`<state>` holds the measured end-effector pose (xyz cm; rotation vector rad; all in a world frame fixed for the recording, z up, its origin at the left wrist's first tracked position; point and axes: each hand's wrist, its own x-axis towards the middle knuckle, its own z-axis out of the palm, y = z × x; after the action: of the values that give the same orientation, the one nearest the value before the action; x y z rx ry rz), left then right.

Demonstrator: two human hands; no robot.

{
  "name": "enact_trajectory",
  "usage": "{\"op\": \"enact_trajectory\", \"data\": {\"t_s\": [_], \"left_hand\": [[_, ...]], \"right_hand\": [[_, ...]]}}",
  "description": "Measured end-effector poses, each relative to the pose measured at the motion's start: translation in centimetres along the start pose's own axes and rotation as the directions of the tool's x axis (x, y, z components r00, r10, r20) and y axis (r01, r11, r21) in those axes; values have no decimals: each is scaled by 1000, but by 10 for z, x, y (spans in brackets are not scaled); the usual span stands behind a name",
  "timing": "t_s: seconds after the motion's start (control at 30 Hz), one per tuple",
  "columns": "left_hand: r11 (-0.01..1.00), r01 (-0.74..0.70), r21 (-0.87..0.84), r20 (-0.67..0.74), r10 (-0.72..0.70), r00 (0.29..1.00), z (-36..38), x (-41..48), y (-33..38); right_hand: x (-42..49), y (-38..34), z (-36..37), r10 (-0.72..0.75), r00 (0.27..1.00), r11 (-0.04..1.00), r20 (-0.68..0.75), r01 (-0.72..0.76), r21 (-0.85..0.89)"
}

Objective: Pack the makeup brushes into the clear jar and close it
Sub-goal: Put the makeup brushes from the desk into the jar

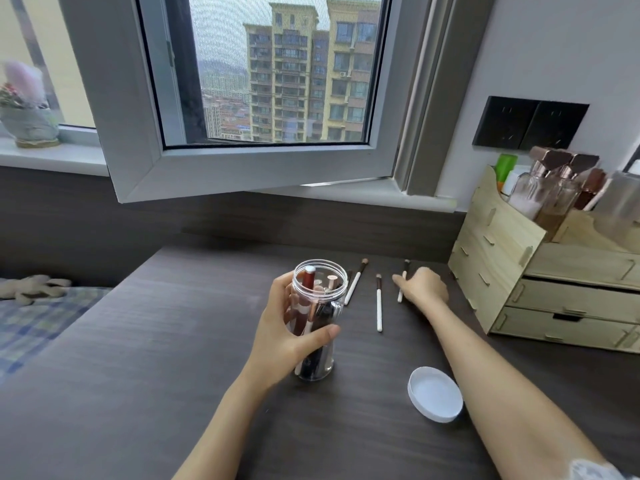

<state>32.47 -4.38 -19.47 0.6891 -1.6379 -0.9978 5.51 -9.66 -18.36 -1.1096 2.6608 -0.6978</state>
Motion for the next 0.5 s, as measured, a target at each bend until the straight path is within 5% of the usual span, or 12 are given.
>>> {"op": "enact_trajectory", "data": {"t_s": [0.17,0.27,0.3,0.37,0.43,0.5], "left_hand": [[1000,-11,7,1,11,1000,0,0,0],[1000,-10,3,6,10,1000,0,1,0],[1000,-9,-1,7,9,1000,0,1,-1],[1000,-12,-3,4,12,1000,0,1,-1],[1000,-13,0,3,13,1000,0,1,-1],[1000,-13,-3,-1,13,1000,1,1,-1]], "right_hand": [[6,-4,5,54,997,995,46,-50,-83],[3,-7,-7,35,992,988,125,-54,145],[-3,-11,-13,12,988,934,151,-65,352],[-23,-24,-35,-104,985,658,138,-37,752],[-53,-37,-61,-282,959,389,22,94,916],[-87,-49,-83,-476,875,250,-90,233,940]]}}
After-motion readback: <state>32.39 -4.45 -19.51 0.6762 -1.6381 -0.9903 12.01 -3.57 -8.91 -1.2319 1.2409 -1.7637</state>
